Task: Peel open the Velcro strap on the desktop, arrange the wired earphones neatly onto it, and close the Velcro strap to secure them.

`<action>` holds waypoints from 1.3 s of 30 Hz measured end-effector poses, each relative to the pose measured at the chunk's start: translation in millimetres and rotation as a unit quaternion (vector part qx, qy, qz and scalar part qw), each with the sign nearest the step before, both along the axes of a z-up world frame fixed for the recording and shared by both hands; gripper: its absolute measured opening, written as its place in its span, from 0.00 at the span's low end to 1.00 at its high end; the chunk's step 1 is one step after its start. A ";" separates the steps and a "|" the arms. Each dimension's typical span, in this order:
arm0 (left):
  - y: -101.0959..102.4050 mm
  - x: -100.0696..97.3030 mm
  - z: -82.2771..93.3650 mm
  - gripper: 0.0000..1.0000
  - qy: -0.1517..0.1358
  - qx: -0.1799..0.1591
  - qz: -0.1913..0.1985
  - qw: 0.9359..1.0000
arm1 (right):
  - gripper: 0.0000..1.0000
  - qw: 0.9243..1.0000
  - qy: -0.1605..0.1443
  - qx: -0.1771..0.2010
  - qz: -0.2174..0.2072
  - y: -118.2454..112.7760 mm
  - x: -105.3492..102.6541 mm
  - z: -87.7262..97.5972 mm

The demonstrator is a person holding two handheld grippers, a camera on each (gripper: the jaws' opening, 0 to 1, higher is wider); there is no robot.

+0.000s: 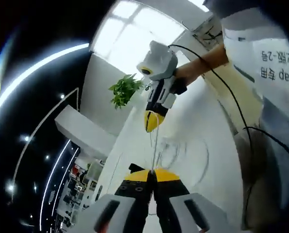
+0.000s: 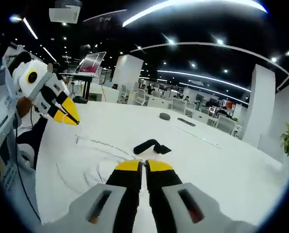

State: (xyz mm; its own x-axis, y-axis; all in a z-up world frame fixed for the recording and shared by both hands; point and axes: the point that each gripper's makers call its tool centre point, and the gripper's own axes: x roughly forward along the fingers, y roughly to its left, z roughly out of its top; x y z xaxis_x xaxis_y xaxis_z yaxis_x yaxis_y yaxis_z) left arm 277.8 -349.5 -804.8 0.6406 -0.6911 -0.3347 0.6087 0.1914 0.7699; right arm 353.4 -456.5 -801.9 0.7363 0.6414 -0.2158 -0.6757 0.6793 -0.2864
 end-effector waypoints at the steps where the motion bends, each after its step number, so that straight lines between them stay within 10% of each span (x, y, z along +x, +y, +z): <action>1: -0.6 -0.1 -1.9 0.05 -0.003 0.007 0.001 1.000 | 0.07 1.000 0.004 0.000 -0.005 -2.5 3.3 -1.3; 9: 0.3 -4.1 -14.0 0.05 0.004 0.019 0.008 1.000 | 0.07 0.998 0.037 0.043 -0.032 -29.3 6.8 -2.4; 19: -4.2 -7.2 -33.5 0.05 -0.006 0.064 -0.006 0.998 | 0.07 0.998 0.042 0.042 0.012 -0.9 -14.3 -0.2; 22: -8.8 -7.7 -40.0 0.05 0.000 0.065 -0.013 0.998 | 0.07 0.994 0.084 0.063 0.021 4.1 -14.9 -6.8; 39: -6.2 -23.5 -7.6 0.13 0.087 -0.081 -0.029 0.992 | 0.08 0.967 0.221 0.123 0.016 4.5 -0.7 -28.0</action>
